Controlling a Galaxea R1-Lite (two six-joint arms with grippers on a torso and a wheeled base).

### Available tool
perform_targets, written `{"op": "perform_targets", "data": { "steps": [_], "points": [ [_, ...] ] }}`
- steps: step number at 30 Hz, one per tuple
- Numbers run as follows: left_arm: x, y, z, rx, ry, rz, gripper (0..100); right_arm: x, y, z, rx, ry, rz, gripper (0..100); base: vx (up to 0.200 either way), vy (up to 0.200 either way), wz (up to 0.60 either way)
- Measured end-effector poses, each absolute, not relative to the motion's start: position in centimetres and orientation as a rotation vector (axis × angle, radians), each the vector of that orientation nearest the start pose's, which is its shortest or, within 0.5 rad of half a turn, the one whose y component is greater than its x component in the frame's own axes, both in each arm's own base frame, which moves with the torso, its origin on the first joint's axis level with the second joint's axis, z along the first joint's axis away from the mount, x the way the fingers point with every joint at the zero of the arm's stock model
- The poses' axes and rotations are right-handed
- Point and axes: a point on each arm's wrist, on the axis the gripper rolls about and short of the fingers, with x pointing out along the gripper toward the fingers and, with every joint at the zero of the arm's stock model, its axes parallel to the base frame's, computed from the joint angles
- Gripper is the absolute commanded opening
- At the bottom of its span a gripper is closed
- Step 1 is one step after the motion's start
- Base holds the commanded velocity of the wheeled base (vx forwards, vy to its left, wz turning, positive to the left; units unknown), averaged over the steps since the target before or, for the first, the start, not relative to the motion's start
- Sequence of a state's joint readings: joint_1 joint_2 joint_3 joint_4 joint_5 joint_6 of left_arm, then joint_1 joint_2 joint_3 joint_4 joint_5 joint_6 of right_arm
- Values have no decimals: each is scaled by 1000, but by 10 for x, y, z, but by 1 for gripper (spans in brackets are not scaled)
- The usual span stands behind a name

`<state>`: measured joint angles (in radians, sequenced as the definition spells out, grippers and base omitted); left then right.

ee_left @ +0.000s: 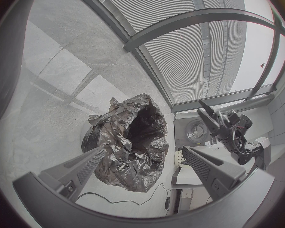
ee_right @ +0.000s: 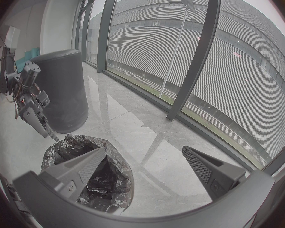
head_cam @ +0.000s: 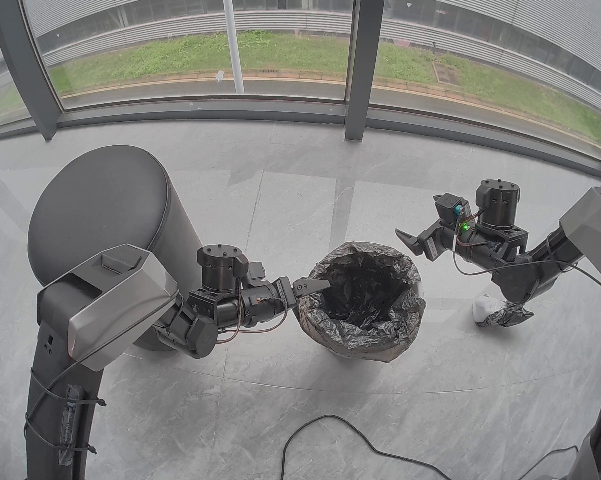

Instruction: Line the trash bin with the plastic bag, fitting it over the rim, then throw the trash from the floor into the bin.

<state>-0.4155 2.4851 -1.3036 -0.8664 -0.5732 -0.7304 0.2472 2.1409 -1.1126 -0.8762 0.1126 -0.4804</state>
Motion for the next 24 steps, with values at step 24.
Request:
{"op": "perform_targets", "data": {
  "steps": [24],
  "points": [
    [461,-225,-19,-743,559,-881,100,345,62,154,-477,91,322,100,0,0,0]
  ]
}}
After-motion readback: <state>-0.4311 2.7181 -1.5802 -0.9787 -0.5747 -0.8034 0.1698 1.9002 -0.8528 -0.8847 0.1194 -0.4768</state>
